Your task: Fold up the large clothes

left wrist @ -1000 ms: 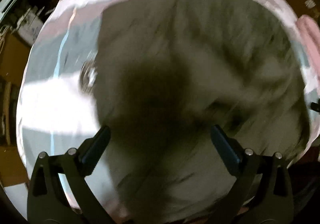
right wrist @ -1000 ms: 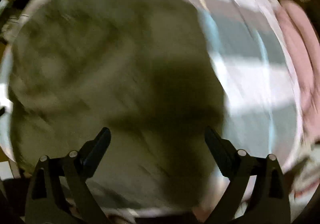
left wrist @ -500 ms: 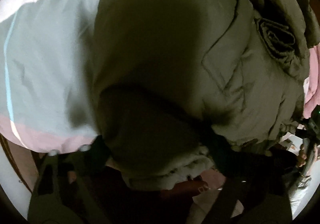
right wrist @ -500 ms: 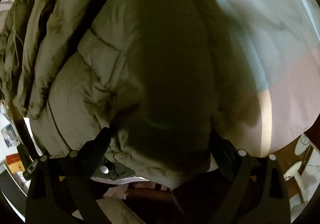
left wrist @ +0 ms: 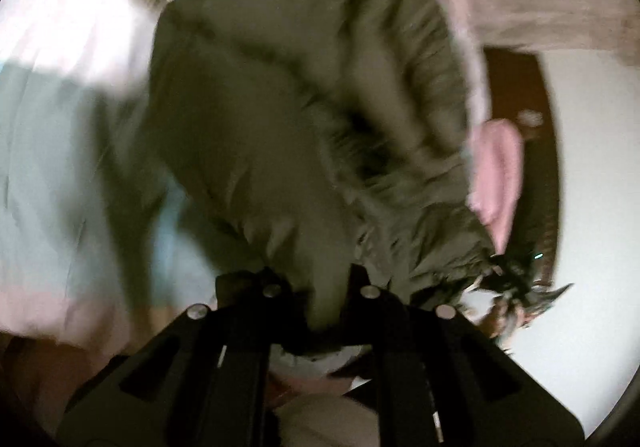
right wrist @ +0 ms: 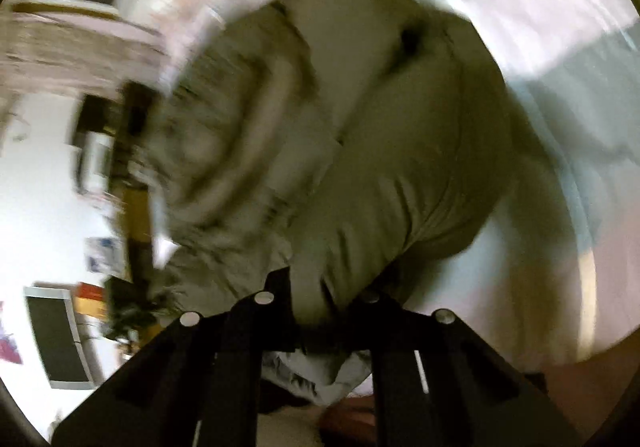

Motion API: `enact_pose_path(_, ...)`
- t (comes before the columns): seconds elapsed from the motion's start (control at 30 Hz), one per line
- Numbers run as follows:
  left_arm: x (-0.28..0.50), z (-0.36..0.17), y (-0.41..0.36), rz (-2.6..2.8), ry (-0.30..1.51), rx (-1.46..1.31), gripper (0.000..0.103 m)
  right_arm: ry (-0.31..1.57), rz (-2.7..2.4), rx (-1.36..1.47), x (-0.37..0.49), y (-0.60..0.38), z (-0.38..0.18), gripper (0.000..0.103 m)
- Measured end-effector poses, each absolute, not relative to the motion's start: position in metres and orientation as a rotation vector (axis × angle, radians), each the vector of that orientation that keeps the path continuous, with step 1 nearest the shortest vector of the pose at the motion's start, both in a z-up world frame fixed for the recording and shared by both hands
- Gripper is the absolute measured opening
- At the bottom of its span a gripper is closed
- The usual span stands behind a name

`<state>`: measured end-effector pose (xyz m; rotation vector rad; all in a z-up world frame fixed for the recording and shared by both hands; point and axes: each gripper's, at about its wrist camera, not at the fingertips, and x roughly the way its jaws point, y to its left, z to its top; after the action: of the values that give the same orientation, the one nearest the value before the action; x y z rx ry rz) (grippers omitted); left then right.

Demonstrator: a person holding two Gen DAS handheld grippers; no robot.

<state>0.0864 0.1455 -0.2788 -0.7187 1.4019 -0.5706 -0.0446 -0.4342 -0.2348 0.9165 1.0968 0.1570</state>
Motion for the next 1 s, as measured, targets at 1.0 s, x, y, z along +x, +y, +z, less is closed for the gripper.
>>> enact_pose_path(1.0, 0.399, -0.336, 0.130, -0.347, 1.288, -1.052, 0.012, 0.879, -0.112, 0.996, 0.323, -0.483, -0.312, 0.014)
